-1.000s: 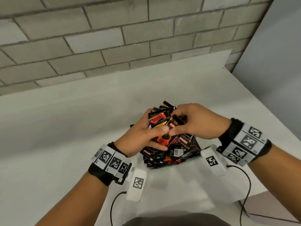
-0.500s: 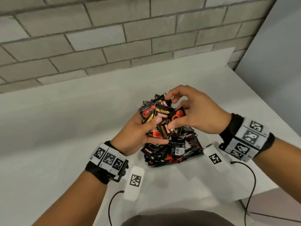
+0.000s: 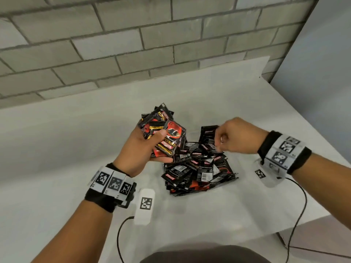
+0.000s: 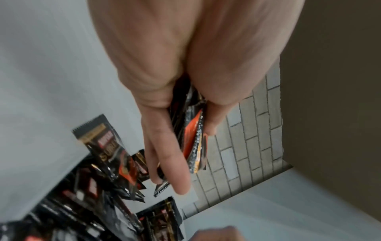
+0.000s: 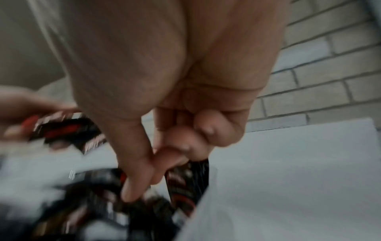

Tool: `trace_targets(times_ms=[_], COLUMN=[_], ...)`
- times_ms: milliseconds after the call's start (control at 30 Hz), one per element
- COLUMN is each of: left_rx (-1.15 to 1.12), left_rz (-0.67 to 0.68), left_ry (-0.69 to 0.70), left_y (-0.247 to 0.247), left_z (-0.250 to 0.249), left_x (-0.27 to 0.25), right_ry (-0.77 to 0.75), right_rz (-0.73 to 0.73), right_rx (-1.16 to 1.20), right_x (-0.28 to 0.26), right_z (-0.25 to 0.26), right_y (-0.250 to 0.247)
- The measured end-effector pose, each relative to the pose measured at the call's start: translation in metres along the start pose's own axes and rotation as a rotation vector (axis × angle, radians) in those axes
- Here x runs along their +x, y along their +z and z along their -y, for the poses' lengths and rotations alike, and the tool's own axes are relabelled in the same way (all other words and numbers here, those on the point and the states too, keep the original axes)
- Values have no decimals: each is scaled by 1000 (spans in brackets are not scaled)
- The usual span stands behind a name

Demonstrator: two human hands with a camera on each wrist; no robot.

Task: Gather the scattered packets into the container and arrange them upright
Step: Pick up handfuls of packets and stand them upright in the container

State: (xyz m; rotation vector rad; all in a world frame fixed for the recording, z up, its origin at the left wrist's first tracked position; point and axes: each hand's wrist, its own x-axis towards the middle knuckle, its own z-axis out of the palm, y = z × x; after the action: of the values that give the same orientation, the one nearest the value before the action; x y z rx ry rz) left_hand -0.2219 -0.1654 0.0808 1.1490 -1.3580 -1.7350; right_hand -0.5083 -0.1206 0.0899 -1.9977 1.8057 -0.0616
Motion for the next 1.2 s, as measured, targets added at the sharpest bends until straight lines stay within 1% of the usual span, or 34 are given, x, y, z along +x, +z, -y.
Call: trace_targets(times_ms=[33,100,133,200,300,400,500,633,700,833,1033,1200], left_rx=[13,33,36,45,73,97,103,116,119,129,124,138], left_rz=[-10,-13,-9,7,30,41,38,43,47,49,43,48], left_ry=[-5,-9,-12,-21,-24,-26,-28,-25,-29,-27,-22,-24], left_y=[-3,-6,-6,-6,-4,-5,-7,-6,-6,-7,-7,-6], left_z=[1,2,3,5,8,11,11,11,12,13,9,11], left_x=[-1,-3,-4,-6,-8,-8,-7,-7,-7,-10,-11,-12], right_ry=[12,30,28,24,3,-41,-73,-72,-51,4,-1,-45], right_rz=[59,109,105,63,6,51,116,123,84,-60,-268,-287], right_rx=[-135,-387,-475,-527,-488,-387,-381,-322,-266,-122,-7,-35], right_x=[1,6,11,18,25,27,26,29,29,30,33,31], right_z=[-1,-1,-1,-2,-7,-9,-8,-9,-8,-10,-17,-22], right_y=[10,27,31,31,21,20,31,32,28,24,22,23])
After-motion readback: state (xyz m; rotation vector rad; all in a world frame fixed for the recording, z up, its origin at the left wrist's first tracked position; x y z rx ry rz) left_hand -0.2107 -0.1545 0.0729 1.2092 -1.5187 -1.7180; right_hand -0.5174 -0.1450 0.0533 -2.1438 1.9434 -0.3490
